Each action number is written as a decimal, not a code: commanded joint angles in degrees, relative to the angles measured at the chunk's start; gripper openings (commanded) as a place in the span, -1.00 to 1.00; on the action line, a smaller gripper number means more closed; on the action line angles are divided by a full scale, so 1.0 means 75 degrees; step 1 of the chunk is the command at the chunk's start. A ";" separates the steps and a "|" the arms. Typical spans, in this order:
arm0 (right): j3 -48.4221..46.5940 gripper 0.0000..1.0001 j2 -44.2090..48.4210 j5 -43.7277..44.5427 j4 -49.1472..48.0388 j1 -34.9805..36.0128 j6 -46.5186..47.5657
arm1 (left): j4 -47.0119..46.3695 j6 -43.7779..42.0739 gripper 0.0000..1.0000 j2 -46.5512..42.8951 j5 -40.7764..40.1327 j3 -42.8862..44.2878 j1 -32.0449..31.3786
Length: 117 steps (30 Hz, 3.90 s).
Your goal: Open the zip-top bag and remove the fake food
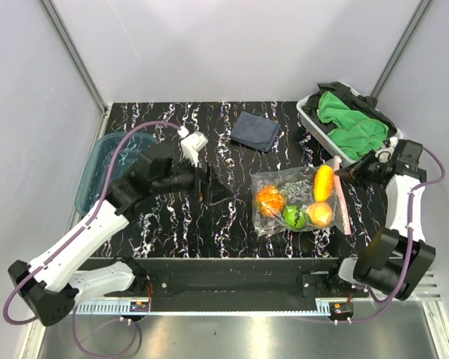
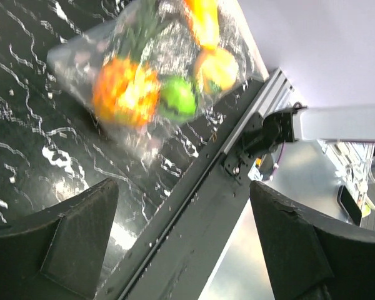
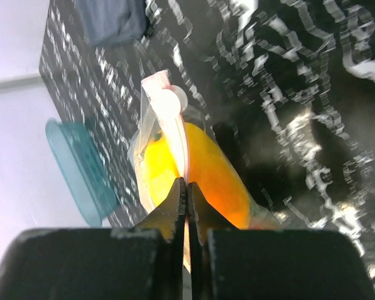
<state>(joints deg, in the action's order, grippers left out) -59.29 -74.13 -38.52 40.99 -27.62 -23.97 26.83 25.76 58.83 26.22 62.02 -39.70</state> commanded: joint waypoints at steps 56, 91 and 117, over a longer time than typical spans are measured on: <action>-0.4014 -1.00 0.0555 -0.0219 0.3265 0.4350 0.1356 | -0.9228 0.3354 0.11 0.6465 0.4332 0.3380 -0.0085; -0.4202 -0.80 -0.0347 -0.1121 0.2316 0.4385 0.0583 | -0.7058 0.2096 -1.00 0.5749 0.4332 0.3004 -0.0073; -0.4271 -0.45 -0.0101 -0.0876 0.2362 0.4374 0.0254 | -0.7189 0.2380 -1.00 0.5997 0.4603 0.3004 -0.0167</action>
<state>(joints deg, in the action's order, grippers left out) -89.78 -76.75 -45.52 60.71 4.80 -20.82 -32.42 49.76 106.04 60.77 81.52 -40.58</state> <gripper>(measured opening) 0.152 0.013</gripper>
